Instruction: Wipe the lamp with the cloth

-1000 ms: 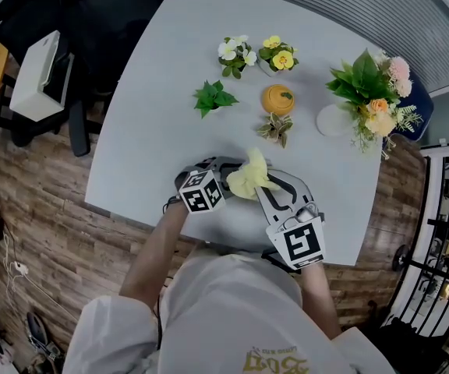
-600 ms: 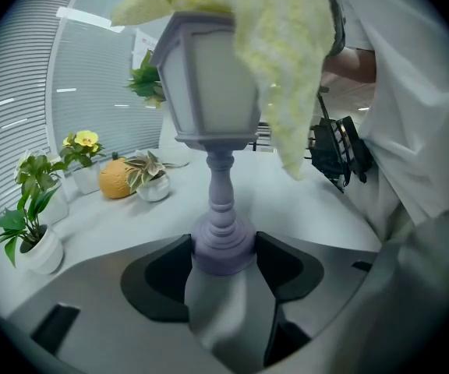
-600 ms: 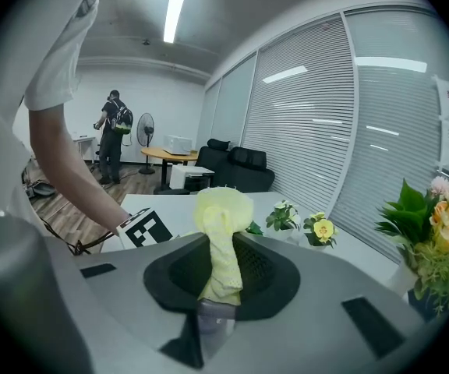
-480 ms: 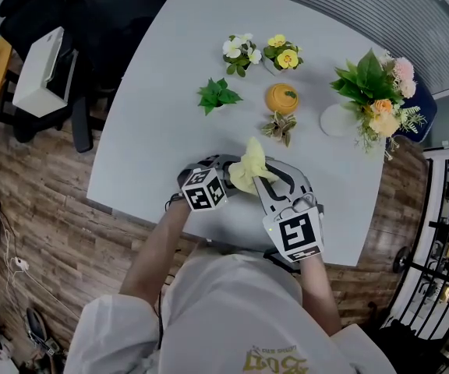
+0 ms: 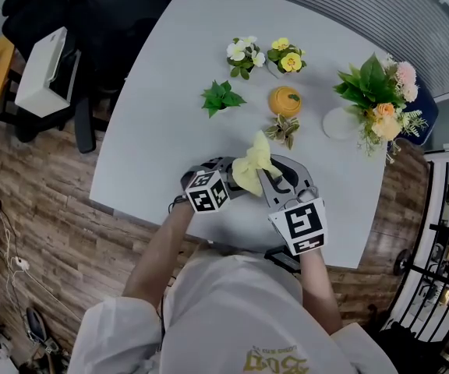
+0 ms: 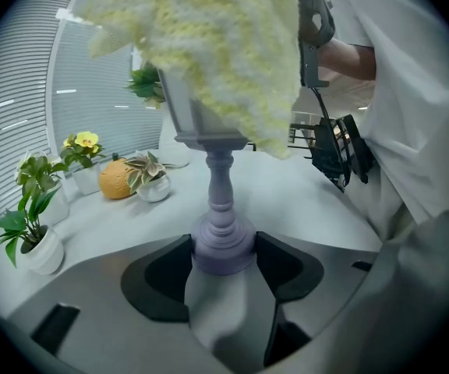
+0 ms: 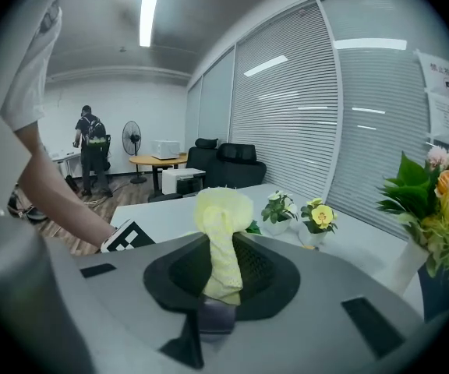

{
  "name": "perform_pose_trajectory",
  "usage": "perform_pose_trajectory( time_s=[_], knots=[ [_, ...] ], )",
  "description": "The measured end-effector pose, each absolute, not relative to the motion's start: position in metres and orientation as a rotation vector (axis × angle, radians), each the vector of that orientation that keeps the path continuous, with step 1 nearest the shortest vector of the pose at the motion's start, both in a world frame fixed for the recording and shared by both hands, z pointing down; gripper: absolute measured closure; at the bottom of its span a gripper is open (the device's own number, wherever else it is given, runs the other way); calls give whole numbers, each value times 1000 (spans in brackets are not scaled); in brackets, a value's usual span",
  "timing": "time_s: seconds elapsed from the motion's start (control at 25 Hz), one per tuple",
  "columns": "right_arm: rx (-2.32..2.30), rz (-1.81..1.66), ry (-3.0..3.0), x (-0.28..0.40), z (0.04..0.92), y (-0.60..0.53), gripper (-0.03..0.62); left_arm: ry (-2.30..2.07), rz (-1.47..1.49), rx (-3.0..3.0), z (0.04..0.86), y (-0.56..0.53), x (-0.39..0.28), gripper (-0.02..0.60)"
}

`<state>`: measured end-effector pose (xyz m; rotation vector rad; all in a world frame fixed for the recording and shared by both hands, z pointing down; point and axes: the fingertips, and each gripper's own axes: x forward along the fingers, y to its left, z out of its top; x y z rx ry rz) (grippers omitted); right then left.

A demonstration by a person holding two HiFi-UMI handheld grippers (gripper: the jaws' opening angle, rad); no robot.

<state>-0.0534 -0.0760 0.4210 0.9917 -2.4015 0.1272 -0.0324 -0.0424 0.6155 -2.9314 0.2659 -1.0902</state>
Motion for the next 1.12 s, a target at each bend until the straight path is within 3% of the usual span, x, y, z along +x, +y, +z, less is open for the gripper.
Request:
perform_pose_trajectory(
  time_s=[1.12],
  knots=[
    [1261, 466, -2364, -1, 438, -94, 526, 262, -1101, -2939, 615, -43, -33, 318]
  ],
)
